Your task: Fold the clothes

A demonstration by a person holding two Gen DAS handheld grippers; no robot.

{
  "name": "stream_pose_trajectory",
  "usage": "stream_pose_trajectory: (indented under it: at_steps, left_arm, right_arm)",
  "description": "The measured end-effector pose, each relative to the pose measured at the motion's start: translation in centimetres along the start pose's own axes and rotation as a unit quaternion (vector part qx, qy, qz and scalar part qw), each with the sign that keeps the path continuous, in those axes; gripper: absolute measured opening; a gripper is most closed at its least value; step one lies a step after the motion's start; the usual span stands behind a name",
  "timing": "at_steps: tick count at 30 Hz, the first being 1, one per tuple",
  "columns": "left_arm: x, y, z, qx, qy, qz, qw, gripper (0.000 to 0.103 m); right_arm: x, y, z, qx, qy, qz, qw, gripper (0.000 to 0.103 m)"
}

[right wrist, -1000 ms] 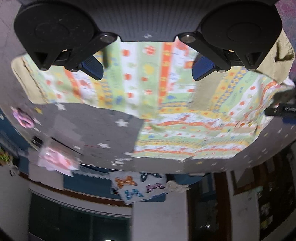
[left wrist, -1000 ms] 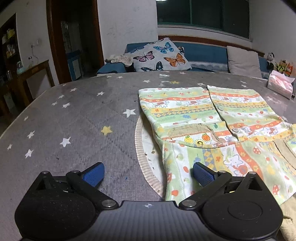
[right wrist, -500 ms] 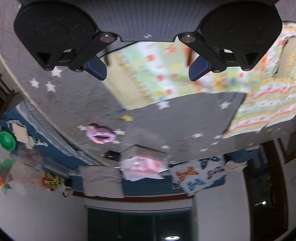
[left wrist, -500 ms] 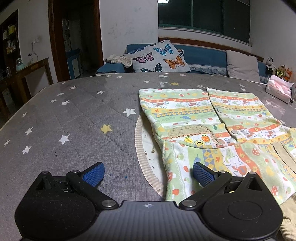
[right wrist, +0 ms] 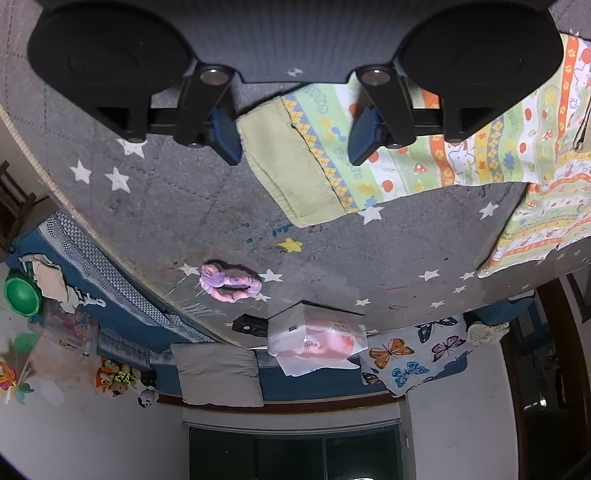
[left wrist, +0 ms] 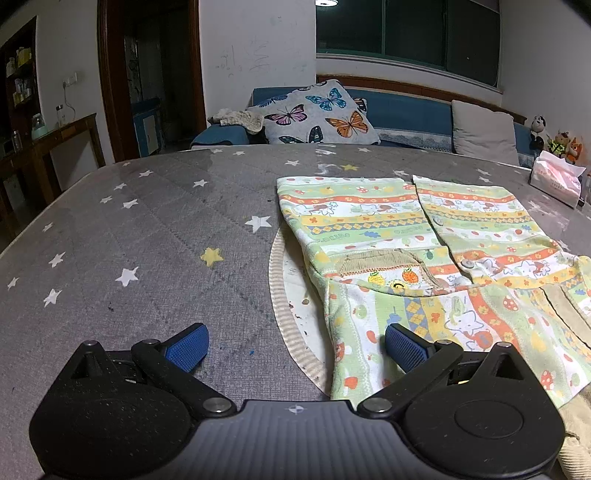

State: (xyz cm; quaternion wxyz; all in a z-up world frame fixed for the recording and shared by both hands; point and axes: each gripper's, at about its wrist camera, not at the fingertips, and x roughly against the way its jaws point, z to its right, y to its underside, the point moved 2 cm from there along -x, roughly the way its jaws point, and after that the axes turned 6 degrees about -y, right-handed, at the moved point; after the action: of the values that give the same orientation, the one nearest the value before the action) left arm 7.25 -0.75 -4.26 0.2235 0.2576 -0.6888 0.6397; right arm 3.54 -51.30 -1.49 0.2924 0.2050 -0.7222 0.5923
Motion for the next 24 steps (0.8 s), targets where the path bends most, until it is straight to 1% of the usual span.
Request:
stream_pose_trajectory:
  at_steps: [2, 3, 4, 5, 7, 10, 13, 16, 21, 24]
  left_arm:
    - [0.2, -0.1, 0.0, 0.001, -0.004, 0.0, 1.0, 0.103]
    - [0.2, -0.2, -0.1, 0.001, -0.007, 0.0, 1.0, 0.103]
    - [0.4, -0.2, -0.1, 0.002, -0.009, 0.001, 1.0, 0.103]
    - [0.7, -0.3, -0.2, 0.002, -0.009, 0.005, 0.9999, 0.103]
    - [1.4, -0.5, -0.4, -0.001, -0.01, 0.013, 0.9999, 0.103]
    - [2.3, -0.6, -0.6, -0.01, -0.014, 0.022, 0.9996, 0.103]
    - [2.8, -0.5, -0.6, -0.017, -0.014, 0.023, 0.9995, 0.103]
    - [3.0, -0.2, -0.7, -0.017, -0.011, 0.019, 0.9996, 0.103]
    - [3.3, 0.3, -1.0, -0.012, -0.007, 0.014, 0.9998, 0.103]
    - [3.6, 0.4, -1.4, -0.007, -0.005, 0.016, 0.9998, 0.103]
  right_arm:
    - [0.1, 0.1, 0.0, -0.001, -0.002, 0.0, 1.0, 0.044]
    - [0.1, 0.1, 0.0, -0.002, -0.004, 0.0, 1.0, 0.03]
    - [0.2, 0.1, 0.0, -0.005, -0.007, -0.001, 1.0, 0.019]
    - [0.4, 0.1, -0.1, -0.009, -0.01, -0.001, 1.0, 0.014]
    - [0.6, 0.1, -0.4, -0.015, -0.017, 0.0, 1.0, 0.011]
    - [1.4, 0.0, -1.2, -0.018, -0.034, 0.005, 0.999, 0.009]
    - [2.6, -0.7, -2.9, -0.017, -0.077, 0.012, 0.997, 0.009]
    - [4.0, -1.6, -5.0, -0.014, -0.125, 0.021, 0.992, 0.008]
    - [5.6, -3.5, -10.1, 0.008, -0.208, 0.026, 0.978, 0.008]
    - [6.1, -4.3, -13.5, 0.027, -0.249, 0.026, 0.968, 0.008]
